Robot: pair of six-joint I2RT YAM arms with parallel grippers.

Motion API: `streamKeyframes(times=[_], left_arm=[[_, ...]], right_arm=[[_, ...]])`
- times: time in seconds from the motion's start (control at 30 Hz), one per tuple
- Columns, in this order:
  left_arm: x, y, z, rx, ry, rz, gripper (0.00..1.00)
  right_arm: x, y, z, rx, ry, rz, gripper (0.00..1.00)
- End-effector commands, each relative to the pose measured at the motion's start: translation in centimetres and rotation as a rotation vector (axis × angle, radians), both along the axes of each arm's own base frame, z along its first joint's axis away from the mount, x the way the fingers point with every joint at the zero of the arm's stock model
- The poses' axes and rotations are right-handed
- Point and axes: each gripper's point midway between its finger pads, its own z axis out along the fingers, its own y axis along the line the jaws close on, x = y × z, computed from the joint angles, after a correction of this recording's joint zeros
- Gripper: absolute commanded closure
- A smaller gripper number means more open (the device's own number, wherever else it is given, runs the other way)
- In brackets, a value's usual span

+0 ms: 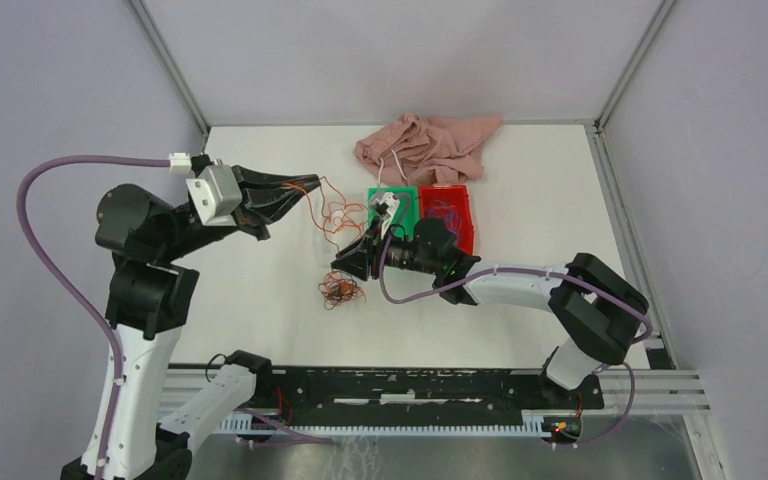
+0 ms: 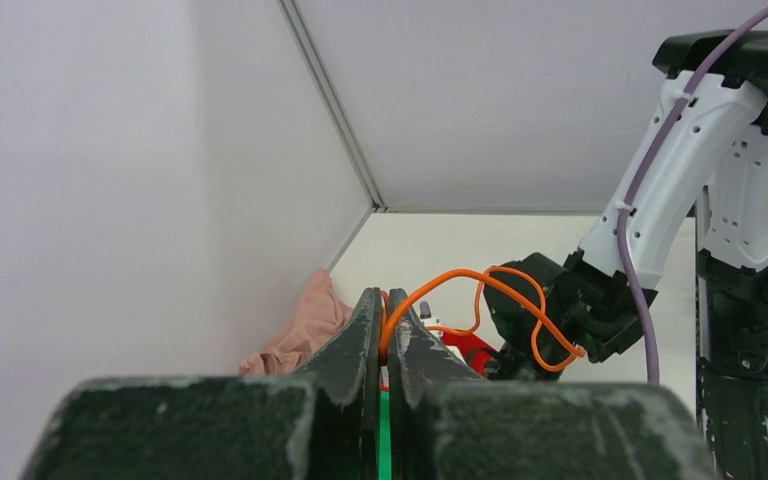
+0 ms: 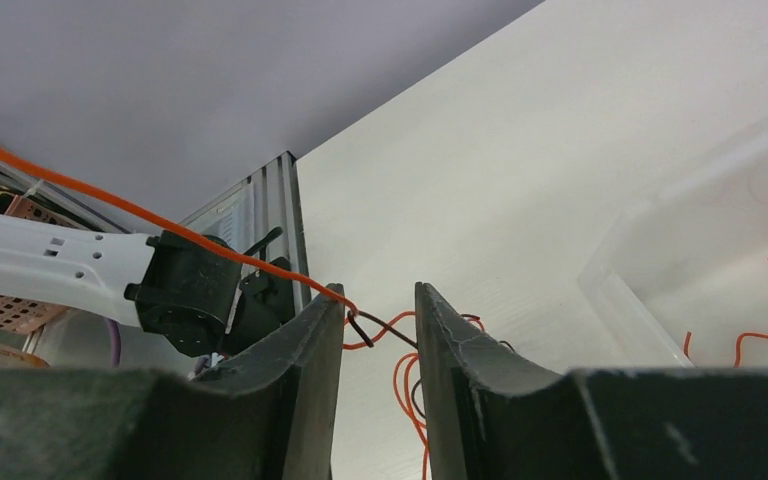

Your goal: Untangle the cables

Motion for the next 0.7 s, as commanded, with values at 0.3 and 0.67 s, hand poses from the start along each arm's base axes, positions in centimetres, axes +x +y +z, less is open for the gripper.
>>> streamKeyframes(times=[0.3,0.67], left_arm=[[-1.9,-0.4,7.3,-0.135,-0.057,-0.08,0.97],[-2.8,0.6,14.0,-0.179,-0.282,-0.028,0.97]], right_arm=[[-0.9,3.1,0.1,0.037,0.045,0.014,0.52],[0.0,2.8,-3.8,-0.06,0.123,-0.076,0.64]])
